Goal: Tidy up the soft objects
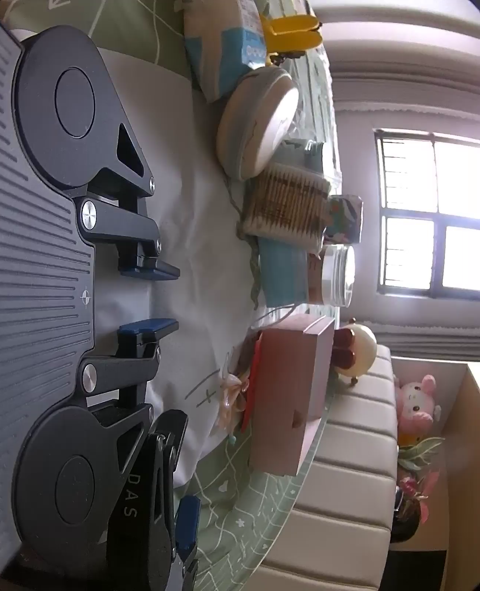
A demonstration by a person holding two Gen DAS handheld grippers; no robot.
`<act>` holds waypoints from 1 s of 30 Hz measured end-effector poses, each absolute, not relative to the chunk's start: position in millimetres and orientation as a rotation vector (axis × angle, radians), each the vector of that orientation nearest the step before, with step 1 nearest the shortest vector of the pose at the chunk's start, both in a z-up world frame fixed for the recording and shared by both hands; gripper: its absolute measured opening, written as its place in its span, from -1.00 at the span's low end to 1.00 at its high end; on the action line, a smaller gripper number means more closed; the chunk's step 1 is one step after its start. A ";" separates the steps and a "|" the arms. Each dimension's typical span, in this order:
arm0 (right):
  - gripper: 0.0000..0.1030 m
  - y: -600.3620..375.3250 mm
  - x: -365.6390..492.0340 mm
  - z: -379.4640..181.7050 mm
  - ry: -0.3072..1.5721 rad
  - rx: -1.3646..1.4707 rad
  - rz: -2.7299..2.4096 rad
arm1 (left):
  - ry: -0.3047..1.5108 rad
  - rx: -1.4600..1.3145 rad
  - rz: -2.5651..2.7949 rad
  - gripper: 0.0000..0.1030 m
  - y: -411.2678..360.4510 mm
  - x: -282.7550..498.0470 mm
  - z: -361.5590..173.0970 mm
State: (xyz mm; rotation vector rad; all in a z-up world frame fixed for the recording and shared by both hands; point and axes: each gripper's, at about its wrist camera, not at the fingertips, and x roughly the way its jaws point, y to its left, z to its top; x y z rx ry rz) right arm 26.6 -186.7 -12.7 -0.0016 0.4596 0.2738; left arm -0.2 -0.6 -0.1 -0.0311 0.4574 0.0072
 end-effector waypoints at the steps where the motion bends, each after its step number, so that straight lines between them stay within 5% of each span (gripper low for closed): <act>1: 1.00 -186.8 26.6 -12.8 0.460 -0.002 0.274 | 0.456 -0.026 0.007 -0.47 -1.9 -0.7 -0.2; 30: 1.00 -186.5 19.5 -15.8 0.420 -0.011 0.277 | 0.445 -0.032 0.011 -0.47 -1.6 -3.1 -1.6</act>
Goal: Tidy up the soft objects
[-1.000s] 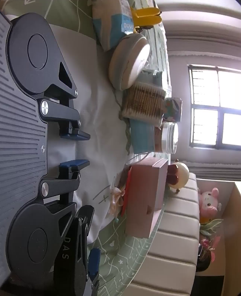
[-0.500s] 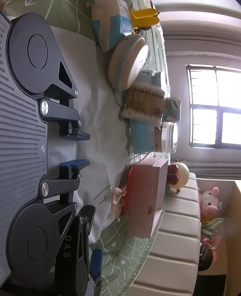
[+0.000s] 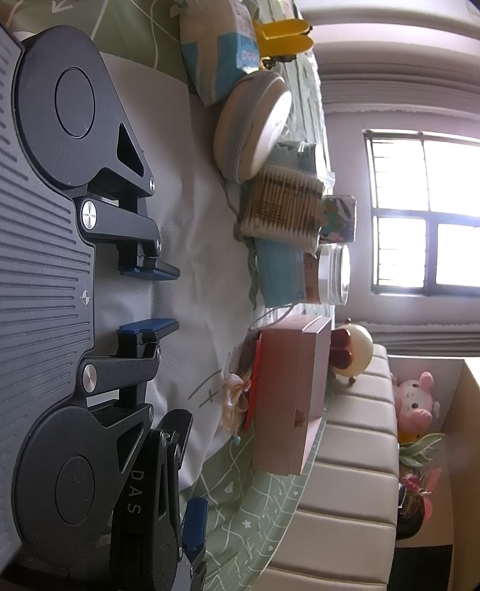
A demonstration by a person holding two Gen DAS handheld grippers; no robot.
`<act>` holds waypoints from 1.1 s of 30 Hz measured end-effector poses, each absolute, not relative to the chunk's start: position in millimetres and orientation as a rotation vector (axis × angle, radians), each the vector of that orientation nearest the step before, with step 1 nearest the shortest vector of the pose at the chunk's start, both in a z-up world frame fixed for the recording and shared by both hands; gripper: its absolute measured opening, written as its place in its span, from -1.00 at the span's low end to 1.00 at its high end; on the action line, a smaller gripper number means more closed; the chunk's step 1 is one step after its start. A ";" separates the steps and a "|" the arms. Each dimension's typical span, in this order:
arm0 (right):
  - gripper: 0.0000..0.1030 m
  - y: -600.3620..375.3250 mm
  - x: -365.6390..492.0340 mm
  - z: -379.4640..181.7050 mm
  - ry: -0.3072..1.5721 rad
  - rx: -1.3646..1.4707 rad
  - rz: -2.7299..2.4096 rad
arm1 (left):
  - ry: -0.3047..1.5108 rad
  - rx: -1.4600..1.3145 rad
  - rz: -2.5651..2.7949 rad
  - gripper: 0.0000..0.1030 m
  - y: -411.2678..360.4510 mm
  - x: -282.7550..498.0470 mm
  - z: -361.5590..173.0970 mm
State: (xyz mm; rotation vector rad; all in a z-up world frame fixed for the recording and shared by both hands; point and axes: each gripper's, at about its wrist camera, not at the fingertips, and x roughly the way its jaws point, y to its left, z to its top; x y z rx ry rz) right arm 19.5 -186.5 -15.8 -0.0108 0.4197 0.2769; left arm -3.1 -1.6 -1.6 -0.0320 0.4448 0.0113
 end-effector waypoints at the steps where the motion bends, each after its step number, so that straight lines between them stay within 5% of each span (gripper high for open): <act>1: 1.00 -186.5 19.9 -15.3 0.421 -0.011 0.276 | 0.443 -0.029 0.011 -0.47 -1.8 -3.1 -1.8; 33: 1.00 -186.7 20.9 -16.2 0.418 -0.011 0.276 | 0.435 -0.017 0.015 -0.47 -3.6 -5.3 -2.1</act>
